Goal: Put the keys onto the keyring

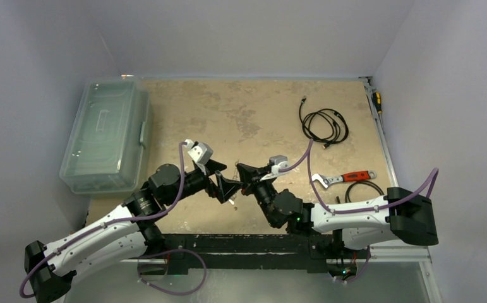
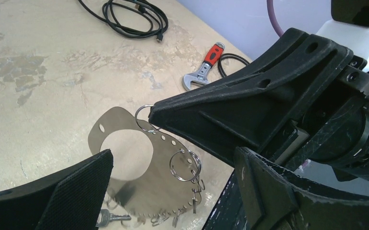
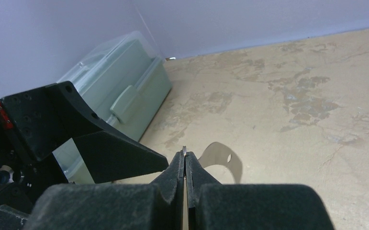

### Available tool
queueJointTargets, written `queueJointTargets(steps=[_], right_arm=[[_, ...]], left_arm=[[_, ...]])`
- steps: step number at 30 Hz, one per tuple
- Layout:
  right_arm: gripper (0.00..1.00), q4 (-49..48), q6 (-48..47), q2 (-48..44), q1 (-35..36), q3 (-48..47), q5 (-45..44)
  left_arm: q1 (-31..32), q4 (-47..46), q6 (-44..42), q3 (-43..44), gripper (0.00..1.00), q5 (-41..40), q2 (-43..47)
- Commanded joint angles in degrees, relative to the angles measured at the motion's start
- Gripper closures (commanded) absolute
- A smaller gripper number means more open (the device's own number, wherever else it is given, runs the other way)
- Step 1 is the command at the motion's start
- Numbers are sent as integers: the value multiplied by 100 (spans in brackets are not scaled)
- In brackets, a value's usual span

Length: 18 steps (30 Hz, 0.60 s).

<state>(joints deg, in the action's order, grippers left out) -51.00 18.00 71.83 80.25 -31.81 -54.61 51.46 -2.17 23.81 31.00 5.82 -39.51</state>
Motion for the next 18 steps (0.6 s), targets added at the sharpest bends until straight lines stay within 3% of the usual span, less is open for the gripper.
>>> queueJointTargets(steps=[1,6,10,18], right_arm=[[100,79,-60,-193,17,-365,-134],[100,366,-72,-164,22,-566,-148],[100,496,-86,-161,17,-668,-139],[100,730,-105,-121,17,-848,-203]], left_arm=[[24,-123,-249,-114,6,147,54],[36,18,-276,-101,20,-12,-51],[71,399,-305,-38,24,-238,-219],[187,461,-325,1,9,-348,-307]])
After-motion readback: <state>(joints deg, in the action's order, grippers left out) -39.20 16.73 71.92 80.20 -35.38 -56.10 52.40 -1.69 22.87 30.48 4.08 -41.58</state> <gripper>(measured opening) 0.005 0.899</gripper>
